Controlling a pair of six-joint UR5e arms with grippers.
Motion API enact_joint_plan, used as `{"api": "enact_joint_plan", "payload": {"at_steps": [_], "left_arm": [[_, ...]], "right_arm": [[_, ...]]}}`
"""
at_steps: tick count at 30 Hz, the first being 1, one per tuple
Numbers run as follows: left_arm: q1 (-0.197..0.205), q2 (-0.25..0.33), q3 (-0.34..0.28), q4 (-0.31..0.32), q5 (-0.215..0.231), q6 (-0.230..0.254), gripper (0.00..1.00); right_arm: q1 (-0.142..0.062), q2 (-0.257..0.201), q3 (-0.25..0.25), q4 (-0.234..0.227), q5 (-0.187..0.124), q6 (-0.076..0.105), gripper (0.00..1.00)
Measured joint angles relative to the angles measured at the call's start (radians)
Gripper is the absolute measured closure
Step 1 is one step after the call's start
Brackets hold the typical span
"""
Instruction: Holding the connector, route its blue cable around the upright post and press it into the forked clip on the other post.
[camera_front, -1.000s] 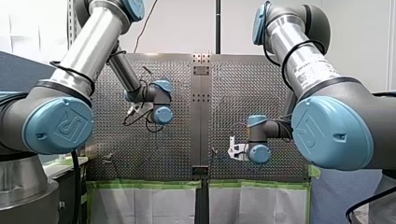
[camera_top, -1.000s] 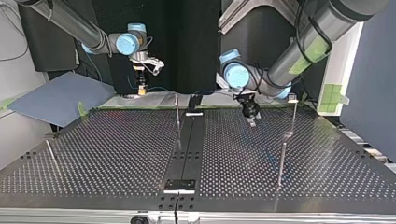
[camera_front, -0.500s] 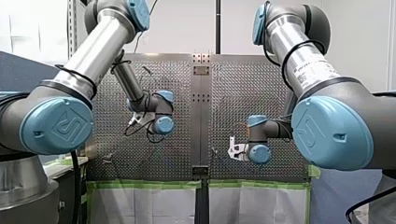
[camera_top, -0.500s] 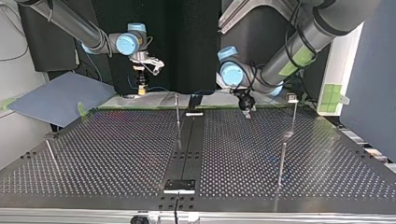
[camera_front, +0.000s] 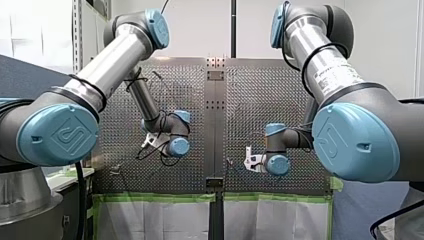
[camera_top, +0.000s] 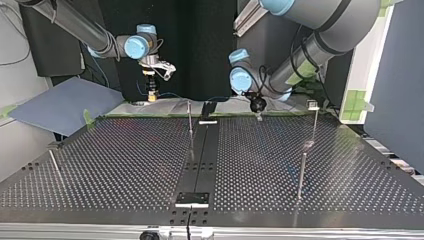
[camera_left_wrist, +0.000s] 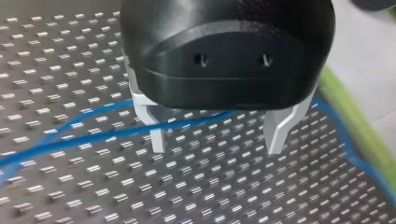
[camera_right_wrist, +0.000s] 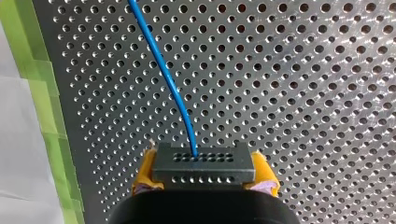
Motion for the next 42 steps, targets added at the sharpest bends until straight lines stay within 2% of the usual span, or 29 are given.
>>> {"api": "enact_joint_plan", "payload": {"at_steps": [8, 12, 28, 37, 42], "left_arm": [[-0.003, -0.071, 0.001, -0.055, -0.007, -0.071, 0.0], [-0.005, -0.098, 0.001, -0.075, 0.004, -0.1, 0.0], [-0.028, -0.111, 0.002, -0.031, 0.13, -0.232, 0.0], [-0.041, -0.111, 0.002, -0.091, 0.218, -0.32, 0.0], [-0.048, -0.111, 0.003, -0.116, 0.245, -0.36, 0.0]], "right_arm": [[0.001, 0.0, 0.0, 0.002, 0.0, -0.002, 1.0], [0.003, 0.0, 0.0, 0.004, 0.0, -0.003, 1.0], [0.006, 0.0, 0.0, 0.006, 0.0, -0.005, 1.0], [0.007, 0.0, -0.001, 0.006, 0.0, -0.005, 1.0], [0.007, 0.0, -0.001, 0.007, 0.0, -0.005, 1.0]]}}
